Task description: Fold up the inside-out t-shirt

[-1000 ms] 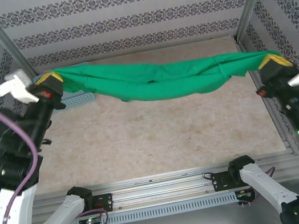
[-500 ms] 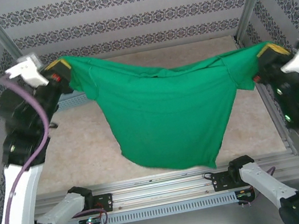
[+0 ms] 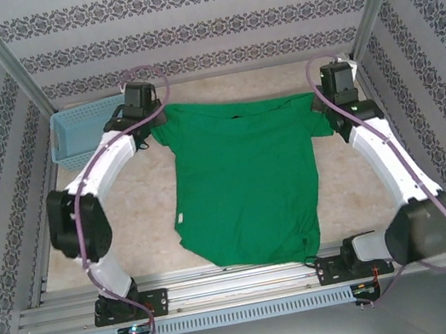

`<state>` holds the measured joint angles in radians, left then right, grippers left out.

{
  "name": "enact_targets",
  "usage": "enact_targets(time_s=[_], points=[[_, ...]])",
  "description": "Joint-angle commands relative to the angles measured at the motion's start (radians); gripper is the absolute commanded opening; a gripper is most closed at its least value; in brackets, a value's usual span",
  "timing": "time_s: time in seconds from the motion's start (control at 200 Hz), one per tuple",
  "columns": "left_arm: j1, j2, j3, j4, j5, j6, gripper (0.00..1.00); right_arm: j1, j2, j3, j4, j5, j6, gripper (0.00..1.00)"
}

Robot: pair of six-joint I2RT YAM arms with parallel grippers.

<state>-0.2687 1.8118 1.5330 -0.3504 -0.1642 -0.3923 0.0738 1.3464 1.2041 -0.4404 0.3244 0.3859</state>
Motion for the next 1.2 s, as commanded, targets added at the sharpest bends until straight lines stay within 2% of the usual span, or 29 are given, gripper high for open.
enact_targets(time_s=[0.0,0.535,0.595,0.699,0.739,0.774,0.824,0.889,1.009,1.194], points=[[0.023,0.072,0.092,0.05,-0.088,-0.001,0.0,-0.023,0.078,0.022,0.123,0.011,0.034,0.0],[0.076,0.434,0.471,-0.002,-0.089,-0.013,0.0,-0.071,0.54,0.4,0.115,0.021,0.012,0.0],[0.082,0.483,0.542,-0.033,-0.074,-0.01,0.14,-0.072,0.594,0.459,0.101,0.014,0.001,0.0],[0.083,0.557,0.721,-0.159,-0.063,0.014,0.49,-0.074,0.684,0.609,-0.004,0.022,-0.015,0.43],[0.083,0.571,0.789,-0.212,-0.059,0.025,0.6,-0.074,0.701,0.657,-0.052,0.037,-0.02,0.54],[0.084,0.575,0.837,-0.249,-0.046,0.034,0.66,-0.074,0.701,0.677,-0.077,0.045,-0.027,0.6],[0.084,0.568,0.886,-0.294,-0.02,0.038,0.72,-0.074,0.677,0.665,-0.079,0.033,-0.036,0.64],[0.08,0.537,0.892,-0.32,0.025,0.04,0.75,-0.072,0.63,0.619,-0.063,0.004,-0.037,0.66],[0.058,0.486,0.825,-0.323,0.102,0.05,0.75,-0.062,0.544,0.49,-0.022,-0.078,-0.022,0.67],[-0.014,0.469,0.706,-0.332,0.156,0.03,0.73,-0.01,0.519,0.403,-0.056,-0.187,0.008,0.67]])
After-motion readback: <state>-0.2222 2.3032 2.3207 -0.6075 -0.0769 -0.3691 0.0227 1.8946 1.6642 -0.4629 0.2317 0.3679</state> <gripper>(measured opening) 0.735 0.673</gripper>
